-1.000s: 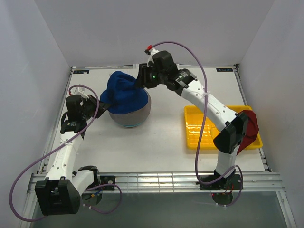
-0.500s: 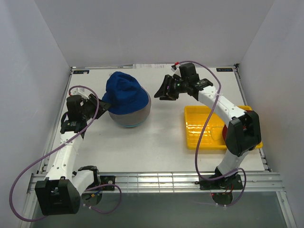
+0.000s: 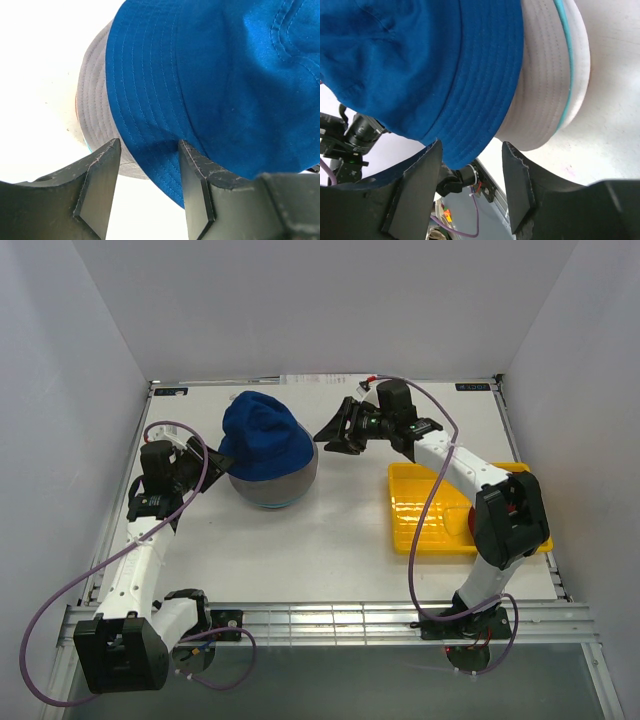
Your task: Stack the hats
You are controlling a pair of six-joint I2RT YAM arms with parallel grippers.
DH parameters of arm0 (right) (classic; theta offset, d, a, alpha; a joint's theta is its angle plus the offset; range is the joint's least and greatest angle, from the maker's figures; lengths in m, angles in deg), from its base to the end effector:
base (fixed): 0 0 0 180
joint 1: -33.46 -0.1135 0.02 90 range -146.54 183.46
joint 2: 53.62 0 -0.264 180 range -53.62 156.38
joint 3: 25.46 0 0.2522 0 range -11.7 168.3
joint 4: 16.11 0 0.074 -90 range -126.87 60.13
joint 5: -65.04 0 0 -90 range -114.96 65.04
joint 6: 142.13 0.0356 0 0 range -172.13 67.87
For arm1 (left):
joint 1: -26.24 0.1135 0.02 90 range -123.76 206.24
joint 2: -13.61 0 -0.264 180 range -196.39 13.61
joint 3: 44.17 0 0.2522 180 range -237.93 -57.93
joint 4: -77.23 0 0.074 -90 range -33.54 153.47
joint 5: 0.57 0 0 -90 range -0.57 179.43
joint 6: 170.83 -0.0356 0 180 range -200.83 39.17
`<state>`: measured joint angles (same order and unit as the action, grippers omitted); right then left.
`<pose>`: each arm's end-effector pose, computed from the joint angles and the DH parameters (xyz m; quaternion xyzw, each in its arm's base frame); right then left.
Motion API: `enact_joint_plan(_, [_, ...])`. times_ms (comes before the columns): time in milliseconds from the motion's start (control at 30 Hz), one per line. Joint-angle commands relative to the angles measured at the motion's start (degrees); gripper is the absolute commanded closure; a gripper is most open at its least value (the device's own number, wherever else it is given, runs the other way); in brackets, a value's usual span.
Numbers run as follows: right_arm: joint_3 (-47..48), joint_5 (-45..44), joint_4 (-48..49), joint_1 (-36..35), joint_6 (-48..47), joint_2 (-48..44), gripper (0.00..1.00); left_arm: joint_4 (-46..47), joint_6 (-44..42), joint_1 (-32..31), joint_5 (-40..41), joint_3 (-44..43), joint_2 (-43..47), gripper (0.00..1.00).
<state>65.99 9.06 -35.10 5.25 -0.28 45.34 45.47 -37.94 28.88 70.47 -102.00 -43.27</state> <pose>0.3464 0.2084 0.2951 0.0159 0.8274 0.5141 0.2253 0.2207 -0.0014 0.2836 -0.2569 0.8223 -0.3021 0.4081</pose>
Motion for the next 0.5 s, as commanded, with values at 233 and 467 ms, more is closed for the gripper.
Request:
enact_joint_plan(233, [-4.12,1.40,9.80,-0.53,6.59,0.45,0.41,-0.11,0.00,0.18,1.56,-0.57,1.69,0.40])
enact_joint_plan(467, [-6.59,1.49,14.20,-1.32,10.28,1.06,0.37,0.33,0.43,0.18,1.82,-0.22,2.39,0.42])
